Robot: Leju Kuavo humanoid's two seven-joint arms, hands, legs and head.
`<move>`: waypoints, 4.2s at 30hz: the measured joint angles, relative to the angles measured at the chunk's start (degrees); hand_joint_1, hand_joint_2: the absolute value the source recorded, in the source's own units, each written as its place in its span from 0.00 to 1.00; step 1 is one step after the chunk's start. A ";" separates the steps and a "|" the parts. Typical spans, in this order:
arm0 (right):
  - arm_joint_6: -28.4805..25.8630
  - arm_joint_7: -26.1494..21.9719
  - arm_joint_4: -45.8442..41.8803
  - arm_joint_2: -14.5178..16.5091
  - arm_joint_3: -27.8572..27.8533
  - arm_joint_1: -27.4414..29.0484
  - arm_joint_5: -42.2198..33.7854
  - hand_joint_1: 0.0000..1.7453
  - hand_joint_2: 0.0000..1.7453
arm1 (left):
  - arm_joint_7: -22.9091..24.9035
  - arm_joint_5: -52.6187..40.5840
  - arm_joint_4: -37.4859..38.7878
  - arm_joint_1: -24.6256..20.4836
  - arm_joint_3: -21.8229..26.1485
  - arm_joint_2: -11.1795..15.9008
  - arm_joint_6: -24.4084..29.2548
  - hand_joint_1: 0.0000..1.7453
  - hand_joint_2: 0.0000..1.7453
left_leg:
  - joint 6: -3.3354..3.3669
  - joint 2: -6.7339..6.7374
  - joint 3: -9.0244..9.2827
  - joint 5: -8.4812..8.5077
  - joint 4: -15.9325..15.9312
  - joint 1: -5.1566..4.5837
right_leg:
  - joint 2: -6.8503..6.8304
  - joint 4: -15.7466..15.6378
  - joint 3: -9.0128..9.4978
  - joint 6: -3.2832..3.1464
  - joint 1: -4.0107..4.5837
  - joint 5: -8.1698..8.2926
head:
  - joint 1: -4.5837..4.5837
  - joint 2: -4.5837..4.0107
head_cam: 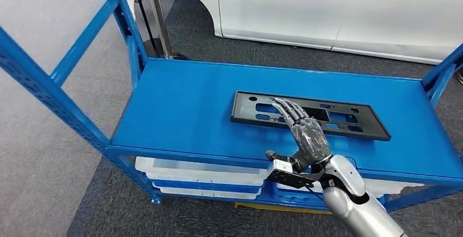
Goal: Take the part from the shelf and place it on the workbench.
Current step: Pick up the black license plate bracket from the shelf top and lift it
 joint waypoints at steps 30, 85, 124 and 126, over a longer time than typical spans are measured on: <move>0.68 6.45 20.73 2.48 -0.66 -9.08 15.47 0.00 1.00 | -1.56 -0.83 0.24 -0.61 0.20 0.16 -1.40 0.00 0.00 | -1.57 0.72 -7.27 5.05 0.98 1.45 | -0.24 -2.92 6.01 2.12 -2.44 -3.07 | -0.33 0.00; -7.89 10.56 29.17 2.74 -1.32 -8.05 25.88 1.00 1.00 | -2.70 -0.87 0.24 -0.58 2.57 -0.54 -1.76 0.00 1.00 | -1.61 0.97 -7.18 5.16 1.00 1.44 | -0.17 -2.24 5.58 3.41 -2.50 -3.18 | -0.33 -0.01; -17.54 0.02 3.87 -4.99 -0.60 -1.07 27.08 1.00 1.00 | 0.69 -0.79 0.25 -1.55 5.36 2.28 -1.12 0.00 1.00 | -0.89 1.26 -1.40 1.55 -0.41 0.60 | -0.64 -1.03 1.25 1.81 -1.41 0.59 | -0.39 0.00; -17.57 0.31 3.88 -4.64 0.05 -1.46 27.12 1.00 1.00 | 0.76 -0.70 0.26 -1.64 5.58 2.42 -1.20 0.00 1.00 | -0.38 1.38 -1.97 3.00 -1.24 0.82 | -0.57 -0.71 0.80 2.46 -1.51 -0.14 | -0.37 0.00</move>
